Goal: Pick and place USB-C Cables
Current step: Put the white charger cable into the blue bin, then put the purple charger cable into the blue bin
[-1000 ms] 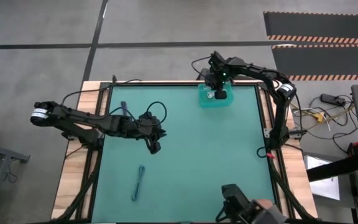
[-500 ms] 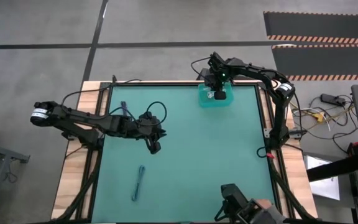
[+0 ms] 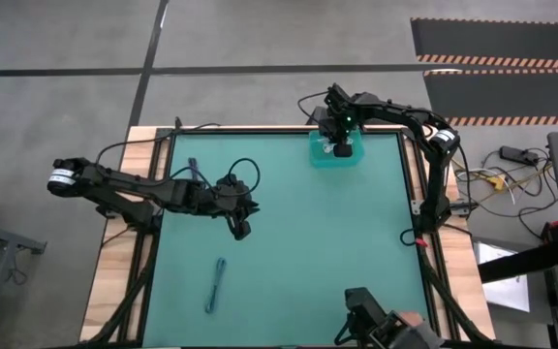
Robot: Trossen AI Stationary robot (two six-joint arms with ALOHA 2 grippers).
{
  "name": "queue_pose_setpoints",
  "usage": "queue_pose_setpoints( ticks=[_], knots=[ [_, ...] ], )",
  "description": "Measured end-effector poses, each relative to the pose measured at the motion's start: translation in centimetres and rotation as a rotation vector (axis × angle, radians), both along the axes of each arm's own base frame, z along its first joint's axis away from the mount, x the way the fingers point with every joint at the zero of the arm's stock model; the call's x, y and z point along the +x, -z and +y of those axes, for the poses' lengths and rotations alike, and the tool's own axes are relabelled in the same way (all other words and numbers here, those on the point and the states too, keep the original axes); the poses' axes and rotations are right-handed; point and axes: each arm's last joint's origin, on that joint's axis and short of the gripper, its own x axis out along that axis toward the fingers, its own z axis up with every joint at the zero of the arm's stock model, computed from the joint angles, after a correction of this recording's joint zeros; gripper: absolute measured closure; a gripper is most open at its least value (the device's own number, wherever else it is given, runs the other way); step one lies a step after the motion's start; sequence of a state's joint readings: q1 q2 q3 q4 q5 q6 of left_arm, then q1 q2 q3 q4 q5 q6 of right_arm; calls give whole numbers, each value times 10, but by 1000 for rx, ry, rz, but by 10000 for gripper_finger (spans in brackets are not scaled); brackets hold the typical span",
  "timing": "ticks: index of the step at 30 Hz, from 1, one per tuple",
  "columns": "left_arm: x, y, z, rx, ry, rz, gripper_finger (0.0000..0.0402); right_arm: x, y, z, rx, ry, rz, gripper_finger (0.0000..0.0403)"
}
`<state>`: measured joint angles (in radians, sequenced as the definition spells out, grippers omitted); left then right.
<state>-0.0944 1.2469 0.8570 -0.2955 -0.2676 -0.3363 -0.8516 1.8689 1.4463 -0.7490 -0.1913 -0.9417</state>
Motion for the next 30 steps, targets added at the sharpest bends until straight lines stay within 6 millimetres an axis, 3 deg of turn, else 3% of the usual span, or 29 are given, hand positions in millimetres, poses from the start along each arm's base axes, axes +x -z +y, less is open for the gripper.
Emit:
queue_pose_setpoints(
  ticks=[9,25,30],
  knots=[
    [0,0,0,0,0,0,356,0,0,0,0,18,-7,380],
    [0,0,0,0,-1,0,356,1,-1,-2,-1,72,-19,319],
    [0,0,1,7,-35,-3,356,-1,-10,1,18,137,-29,310]
  ],
)
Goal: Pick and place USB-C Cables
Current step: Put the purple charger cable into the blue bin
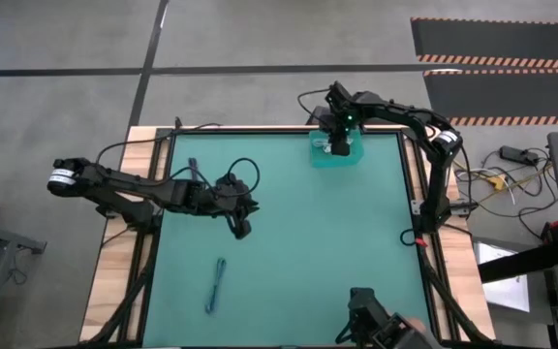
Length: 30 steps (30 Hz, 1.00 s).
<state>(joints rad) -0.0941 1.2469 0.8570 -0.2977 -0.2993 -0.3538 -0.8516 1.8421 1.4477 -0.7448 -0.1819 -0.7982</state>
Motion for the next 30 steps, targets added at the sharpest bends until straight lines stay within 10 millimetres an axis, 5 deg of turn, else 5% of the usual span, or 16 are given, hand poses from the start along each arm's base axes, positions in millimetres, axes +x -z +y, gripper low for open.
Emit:
queue_pose_setpoints(
  ticks=[13,18,30],
  knots=[
    [-3,2,5,44,-140,13,356,-7,-66,43,81,174,-100,337],
    [-7,6,11,42,-224,52,356,-1,-81,69,197,118,-220,345],
    [-15,12,33,34,-353,134,356,30,-56,146,195,-30,-410,360]
  ],
)
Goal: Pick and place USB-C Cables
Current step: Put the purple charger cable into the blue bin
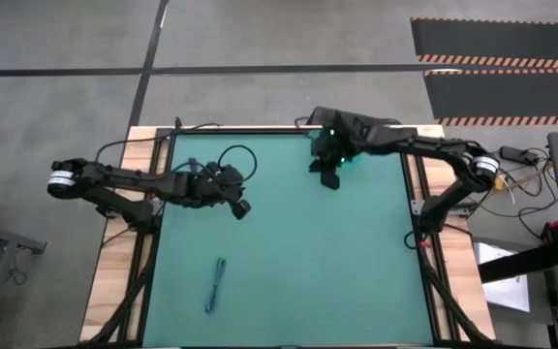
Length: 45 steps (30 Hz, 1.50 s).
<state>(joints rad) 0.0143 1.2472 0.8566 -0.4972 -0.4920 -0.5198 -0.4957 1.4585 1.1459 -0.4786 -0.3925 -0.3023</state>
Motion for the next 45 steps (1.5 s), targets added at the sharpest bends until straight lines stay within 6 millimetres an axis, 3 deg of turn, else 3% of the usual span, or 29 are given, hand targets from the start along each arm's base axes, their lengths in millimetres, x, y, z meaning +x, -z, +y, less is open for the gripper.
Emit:
queue_pose_setpoints(
  ticks=[10,17,27,45],
  knots=[
    [-8,4,22,29,-114,73,356,9,43,48,-33,-117,-145,360],
    [-16,18,33,-2,-202,93,356,1,55,64,-53,-163,-192,360],
    [-41,49,48,-94,-402,182,356,-25,45,72,-152,-187,-353,360],
    [-70,70,81,-228,-671,365,356,-55,24,82,-244,-210,-482,360]
  ],
)
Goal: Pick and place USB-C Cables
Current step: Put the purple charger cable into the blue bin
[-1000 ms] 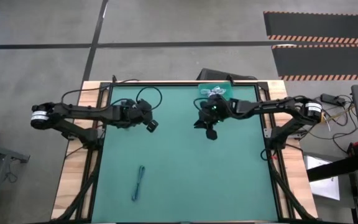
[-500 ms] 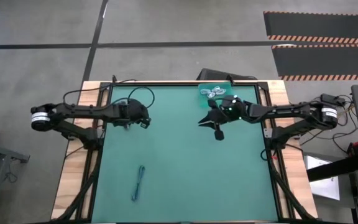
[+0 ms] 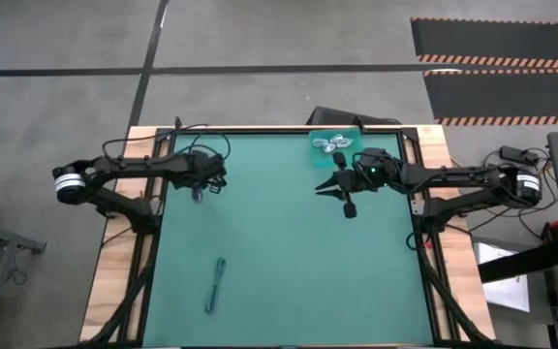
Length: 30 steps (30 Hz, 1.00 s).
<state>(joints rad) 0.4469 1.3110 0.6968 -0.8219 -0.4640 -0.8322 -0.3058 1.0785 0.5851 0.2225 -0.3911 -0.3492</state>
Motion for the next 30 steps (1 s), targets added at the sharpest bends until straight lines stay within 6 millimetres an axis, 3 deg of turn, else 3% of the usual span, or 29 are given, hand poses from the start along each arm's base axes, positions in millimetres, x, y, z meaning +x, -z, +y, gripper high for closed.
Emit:
queue_pose_setpoints(
  ticks=[10,22,30],
  knots=[
    [-2,20,18,-60,-76,92,351,-4,1,1,-12,-4,-2,360],
    [2,23,23,-23,-69,71,263,-4,2,1,-18,-7,4,360],
    [-2,29,24,-9,-74,62,254,-4,2,1,-18,-7,4,360]
  ],
)
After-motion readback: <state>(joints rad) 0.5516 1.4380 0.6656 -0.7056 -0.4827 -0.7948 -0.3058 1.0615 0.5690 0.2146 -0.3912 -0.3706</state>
